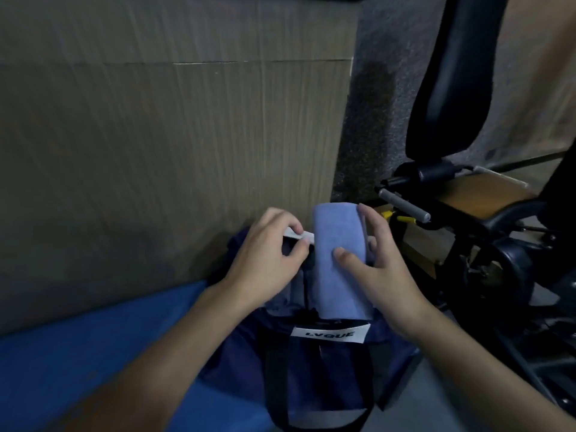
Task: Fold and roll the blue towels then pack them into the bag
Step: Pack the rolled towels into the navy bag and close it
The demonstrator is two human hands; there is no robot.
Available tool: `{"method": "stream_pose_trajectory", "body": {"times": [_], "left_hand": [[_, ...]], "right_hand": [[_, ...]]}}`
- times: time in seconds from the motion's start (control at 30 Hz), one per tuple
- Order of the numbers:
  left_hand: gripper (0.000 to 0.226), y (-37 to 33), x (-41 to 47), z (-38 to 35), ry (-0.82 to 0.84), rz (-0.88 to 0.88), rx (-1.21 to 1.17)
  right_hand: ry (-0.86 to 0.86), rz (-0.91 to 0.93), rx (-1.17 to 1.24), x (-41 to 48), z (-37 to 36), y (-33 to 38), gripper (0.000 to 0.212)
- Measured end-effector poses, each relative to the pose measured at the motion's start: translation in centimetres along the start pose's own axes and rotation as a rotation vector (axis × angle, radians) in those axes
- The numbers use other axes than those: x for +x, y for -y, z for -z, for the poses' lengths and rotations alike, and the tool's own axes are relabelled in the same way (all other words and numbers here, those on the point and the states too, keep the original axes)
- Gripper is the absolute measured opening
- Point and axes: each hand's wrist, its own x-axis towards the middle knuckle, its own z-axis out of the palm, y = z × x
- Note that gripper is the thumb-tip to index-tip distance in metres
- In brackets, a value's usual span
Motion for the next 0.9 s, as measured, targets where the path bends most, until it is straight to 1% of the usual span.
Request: {"method": "stream_pose_trajectory", "body": {"times": [0.03, 0.07, 0.13, 0.23, 0.33, 0.43, 0.5, 0.57, 0.6, 0.7, 0.8, 0.9], "left_hand": [[0.006, 0.4, 0.6, -0.5, 0.056, -0.103, 0.194], [0.011, 0.9, 1.1, -0.9, 0.142, -0.166, 0.348], [0.018, 1.4, 1.8, -1.6, 0.317, -0.220, 0.553], [0.025, 2.3, 2.5, -2.4, 0.468, -0.225, 0.694], [0.035, 2.7, 3.1, -2.8, 0.516, -0.222, 0.761], [0.046, 2.7, 3.8, -2.9, 0.489, -0.211, 0.736], [0.053, 2.2, 4.5, -2.9, 0.490, -0.123, 0.683], [0.054, 1.8, 5.2, -3.0, 0.478, -0.036, 0.598], [0.053, 1.7, 5.5, -3.0, 0.465, -0.008, 0.553], [0.048, 1.4, 6.3, -3.1, 0.426, 0.049, 0.435], [0.044, 1.3, 7.0, -2.9, 0.381, 0.053, 0.367], [0.060, 1.5, 7.2, -2.6, 0.372, 0.062, 0.339]], "right_hand": [[-0.015, -0.028, -0.002, 0.0, 1.0, -0.6, 0.062], [-0.028, -0.049, 0.005, 0.0, 1.9, -1.1, 0.062], [-0.049, -0.076, 0.018, -0.1, 3.3, -2.1, 0.062], [-0.063, -0.109, 0.011, -0.2, 4.1, -3.4, 0.062], [-0.061, -0.127, -0.006, 0.0, 4.2, -4.2, 0.062], [-0.015, -0.148, -0.005, 0.1, 3.7, -4.7, 0.061], [0.032, -0.161, 0.001, 0.1, 3.0, -4.9, 0.060], [0.069, -0.186, -0.006, 0.6, 2.1, -5.4, 0.059], [0.068, -0.199, -0.004, 1.1, 1.5, -5.7, 0.058], [-0.012, -0.257, 0.007, 3.2, 0.0, -6.5, 0.058], [-0.024, -0.291, -0.049, 5.7, -1.1, -7.5, 0.060], [-0.054, -0.331, -0.217, 7.5, -1.7, -8.9, 0.056]]}}
